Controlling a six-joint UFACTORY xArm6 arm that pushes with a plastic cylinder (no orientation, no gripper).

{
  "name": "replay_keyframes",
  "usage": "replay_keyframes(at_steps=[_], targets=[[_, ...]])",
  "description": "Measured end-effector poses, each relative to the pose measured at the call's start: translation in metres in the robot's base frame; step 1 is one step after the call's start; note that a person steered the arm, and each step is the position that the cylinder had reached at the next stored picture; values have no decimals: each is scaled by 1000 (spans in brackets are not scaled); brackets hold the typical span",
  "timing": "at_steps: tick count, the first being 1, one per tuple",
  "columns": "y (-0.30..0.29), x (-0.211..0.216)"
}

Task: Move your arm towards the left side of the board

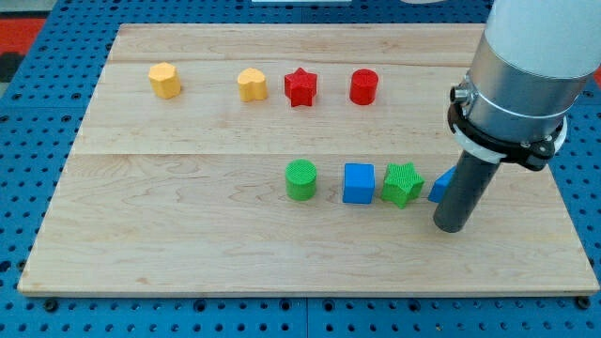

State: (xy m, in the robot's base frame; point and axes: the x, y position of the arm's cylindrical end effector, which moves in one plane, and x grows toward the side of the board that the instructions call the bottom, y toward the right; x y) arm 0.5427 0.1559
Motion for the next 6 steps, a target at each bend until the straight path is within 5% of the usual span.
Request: replay_keyframes(at_steps=[6], targets=[[-32,-10]])
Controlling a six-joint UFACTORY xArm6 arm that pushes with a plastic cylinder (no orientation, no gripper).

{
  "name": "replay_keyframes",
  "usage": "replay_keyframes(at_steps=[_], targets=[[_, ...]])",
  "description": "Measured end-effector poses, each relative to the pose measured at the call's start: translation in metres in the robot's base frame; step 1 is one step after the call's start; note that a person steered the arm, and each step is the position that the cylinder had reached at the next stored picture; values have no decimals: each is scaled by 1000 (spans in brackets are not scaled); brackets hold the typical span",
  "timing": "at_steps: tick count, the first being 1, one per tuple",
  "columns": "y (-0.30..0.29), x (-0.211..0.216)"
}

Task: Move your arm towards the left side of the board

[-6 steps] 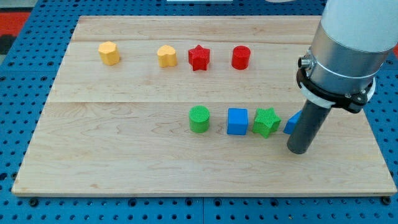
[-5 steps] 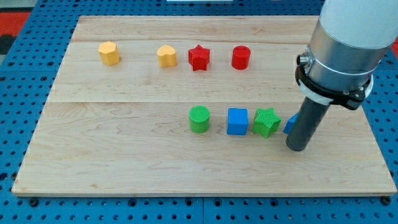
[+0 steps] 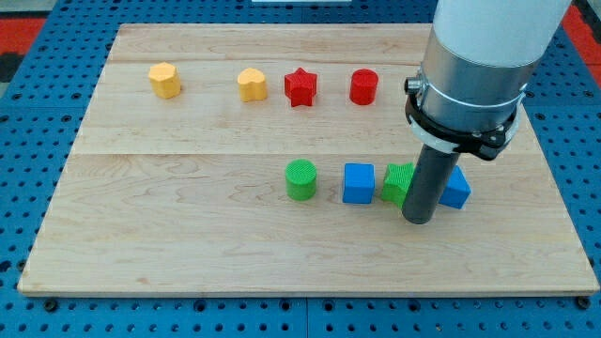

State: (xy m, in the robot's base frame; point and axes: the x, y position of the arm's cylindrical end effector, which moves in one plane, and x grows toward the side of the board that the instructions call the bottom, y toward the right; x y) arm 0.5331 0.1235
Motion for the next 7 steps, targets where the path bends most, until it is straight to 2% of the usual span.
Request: replay_keyframes(at_steps=[2,3,4,7], targets=[[-17,23],[-66,25],[-82,25],[-90,25]])
